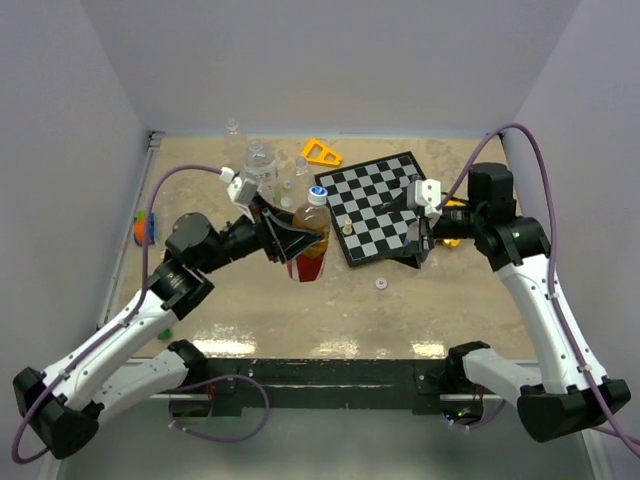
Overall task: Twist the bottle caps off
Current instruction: Pick up the plastic bottle from the corner of the board.
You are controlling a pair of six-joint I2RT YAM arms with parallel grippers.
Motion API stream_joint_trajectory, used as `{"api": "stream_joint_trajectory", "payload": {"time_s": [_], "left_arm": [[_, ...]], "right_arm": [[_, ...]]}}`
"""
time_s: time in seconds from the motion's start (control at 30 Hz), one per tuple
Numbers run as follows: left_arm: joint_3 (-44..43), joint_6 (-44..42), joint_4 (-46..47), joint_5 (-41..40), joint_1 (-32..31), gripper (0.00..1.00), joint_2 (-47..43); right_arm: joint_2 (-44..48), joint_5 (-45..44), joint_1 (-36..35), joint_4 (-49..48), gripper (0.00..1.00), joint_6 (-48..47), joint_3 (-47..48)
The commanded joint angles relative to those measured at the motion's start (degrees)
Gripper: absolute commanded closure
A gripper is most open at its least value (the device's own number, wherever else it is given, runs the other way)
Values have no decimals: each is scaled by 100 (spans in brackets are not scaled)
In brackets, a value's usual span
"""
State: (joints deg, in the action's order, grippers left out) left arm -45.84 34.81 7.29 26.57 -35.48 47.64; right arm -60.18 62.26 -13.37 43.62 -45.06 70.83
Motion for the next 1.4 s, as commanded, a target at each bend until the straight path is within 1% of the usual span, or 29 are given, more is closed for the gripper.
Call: {"api": "stream_joint_trajectory", "payload": {"time_s": [0.0,0.1,0.2,0.33,0.4,0.57,0.7,0.73,0.77,0.8,0.87,0.97,1.1,1.2,1.23,1.33,1.37], "left_arm": [[-539,-316,1529,-897,-712,76,605],[-689,-466,2003,-1556,-1178,77,1053],[-794,-642,2390,-2198,-1548,78,1458],[-847,-580,3023,-2630,-1768,78,1906],[-856,-554,3286,-2998,-1874,78,2073],[-1022,-414,3761,-3289,-2032,78,2539],[-1198,-317,4183,-3447,-2243,78,2917],[-1251,-282,4289,-3500,-2278,78,2988],[-1251,-247,4403,-3570,-2322,78,3049],[-1295,-212,4517,-3640,-2357,78,3119],[-1322,-150,4632,-3825,-2419,78,3216],[-1313,-71,4799,-4150,-2481,78,3287],[-1374,26,4870,-4458,-2533,78,3392],[-1418,114,4887,-4704,-2569,77,3454],[-1418,131,4931,-4722,-2560,77,3454],[-1427,158,4940,-4696,-2569,76,3480],[-1427,167,4931,-4670,-2560,76,3480]], "right_arm": [[-125,-21,-17,-108,6,542,238],[-195,102,-26,-125,6,691,274],[-240,286,-34,-353,6,1120,256],[-205,717,-35,-967,6,1858,72],[-187,814,-35,-1205,6,2158,-25],[-204,1113,-35,-1715,5,2834,-201],[-222,973,-35,-2680,5,3923,-490],[-205,937,-35,-3083,5,4204,-569],[-196,868,-35,-3322,5,4468,-631],[-178,762,-35,-3759,5,4958,-701],[-125,517,-35,-4166,4,5444,-798],[-99,60,-52,-4326,2,5621,-869],[-117,-363,-78,-4326,2,5692,-939],[-108,-530,-78,-4493,7,5719,-983],[-90,-522,-78,-4502,12,5736,-1001],[-38,-461,-78,-4599,34,5789,-1045],[-3,-443,-78,-4616,44,5789,-1045]]}}
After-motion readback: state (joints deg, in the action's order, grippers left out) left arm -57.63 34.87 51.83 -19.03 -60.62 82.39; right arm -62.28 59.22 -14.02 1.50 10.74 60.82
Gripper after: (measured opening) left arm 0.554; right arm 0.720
